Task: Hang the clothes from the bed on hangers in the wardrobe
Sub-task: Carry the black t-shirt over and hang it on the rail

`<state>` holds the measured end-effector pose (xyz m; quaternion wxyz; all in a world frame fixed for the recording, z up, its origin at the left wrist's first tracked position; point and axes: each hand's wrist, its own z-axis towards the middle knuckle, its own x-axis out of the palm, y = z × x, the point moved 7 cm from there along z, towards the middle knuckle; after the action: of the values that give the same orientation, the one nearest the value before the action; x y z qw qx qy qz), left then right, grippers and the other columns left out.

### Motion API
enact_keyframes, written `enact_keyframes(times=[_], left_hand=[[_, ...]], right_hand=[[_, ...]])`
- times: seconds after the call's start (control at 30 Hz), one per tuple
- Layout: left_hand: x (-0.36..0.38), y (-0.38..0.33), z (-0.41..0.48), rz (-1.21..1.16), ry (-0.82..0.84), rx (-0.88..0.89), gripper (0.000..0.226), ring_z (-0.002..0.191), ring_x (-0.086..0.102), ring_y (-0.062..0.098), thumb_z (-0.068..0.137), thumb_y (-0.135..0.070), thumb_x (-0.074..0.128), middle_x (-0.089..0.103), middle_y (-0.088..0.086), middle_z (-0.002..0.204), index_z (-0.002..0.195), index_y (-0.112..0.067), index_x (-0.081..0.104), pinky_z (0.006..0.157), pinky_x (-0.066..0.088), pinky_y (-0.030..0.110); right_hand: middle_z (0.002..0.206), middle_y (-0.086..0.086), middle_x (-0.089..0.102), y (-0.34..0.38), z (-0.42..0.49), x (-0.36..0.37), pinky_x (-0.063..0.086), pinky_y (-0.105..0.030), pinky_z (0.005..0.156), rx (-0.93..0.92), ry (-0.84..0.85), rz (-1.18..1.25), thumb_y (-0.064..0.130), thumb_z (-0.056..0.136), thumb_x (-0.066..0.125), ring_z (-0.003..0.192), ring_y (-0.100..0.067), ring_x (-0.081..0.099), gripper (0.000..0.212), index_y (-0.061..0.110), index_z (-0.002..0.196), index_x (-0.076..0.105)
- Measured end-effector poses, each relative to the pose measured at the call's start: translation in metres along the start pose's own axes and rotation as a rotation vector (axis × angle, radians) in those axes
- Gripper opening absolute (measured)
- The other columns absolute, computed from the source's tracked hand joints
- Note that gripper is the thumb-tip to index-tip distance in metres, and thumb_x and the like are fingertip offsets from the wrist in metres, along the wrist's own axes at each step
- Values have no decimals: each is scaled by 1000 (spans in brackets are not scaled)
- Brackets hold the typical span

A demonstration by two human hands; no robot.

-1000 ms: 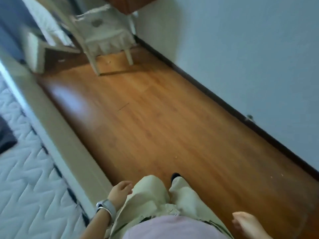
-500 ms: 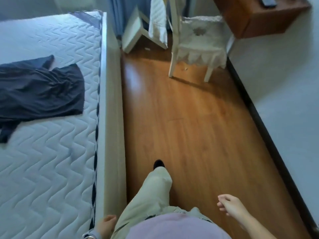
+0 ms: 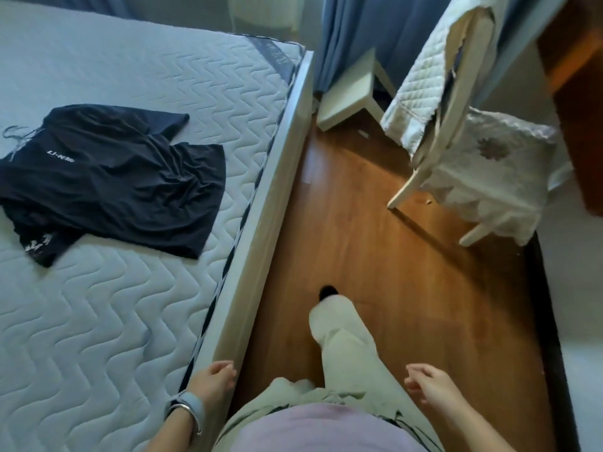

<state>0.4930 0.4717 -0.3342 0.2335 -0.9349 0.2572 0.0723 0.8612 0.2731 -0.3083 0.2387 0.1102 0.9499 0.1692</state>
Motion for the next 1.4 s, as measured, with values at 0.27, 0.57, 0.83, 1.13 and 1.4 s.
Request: enact_keyframes(times=[0.27,0.57,0.83,1.13,1.4], left_hand=[[41,-92,46,-212,-21,-150,28,53,46,15,92,4,43,47,7,68,68,-10,49,51,36,22],[18,-178,69,-437,-231,-165,16,76,56,17,93,-17,47,62,8,95,105,-12,57,57,36,24],[-12,-172,107,-667,-306,-364,11,58,48,25,89,3,49,52,12,71,80,4,56,49,49,29],[-145,-300,174,-757,-377,-155,16,85,55,24,92,-5,47,61,11,92,105,-7,56,79,41,28],[-351,-391,334,-537,-779,47,47,134,38,21,91,-15,52,43,6,143,136,-12,41,111,28,31]], right_hand=[[81,-9,62,137,107,-69,38,-19,59,50,91,-290,11,84,61,75,-18,54,14,7,72,65],[78,-8,67,386,185,-32,41,-22,55,-230,145,-422,15,92,49,65,-17,60,14,15,86,62],[47,7,64,491,212,55,42,-4,44,-291,251,-788,3,84,57,50,-7,59,17,12,73,66],[51,2,67,666,224,189,53,-22,57,-413,346,-1051,8,84,57,59,-19,64,12,7,89,69],[112,-7,67,867,206,494,42,-29,86,-1103,440,-1457,17,95,41,109,-26,59,29,9,110,64]])
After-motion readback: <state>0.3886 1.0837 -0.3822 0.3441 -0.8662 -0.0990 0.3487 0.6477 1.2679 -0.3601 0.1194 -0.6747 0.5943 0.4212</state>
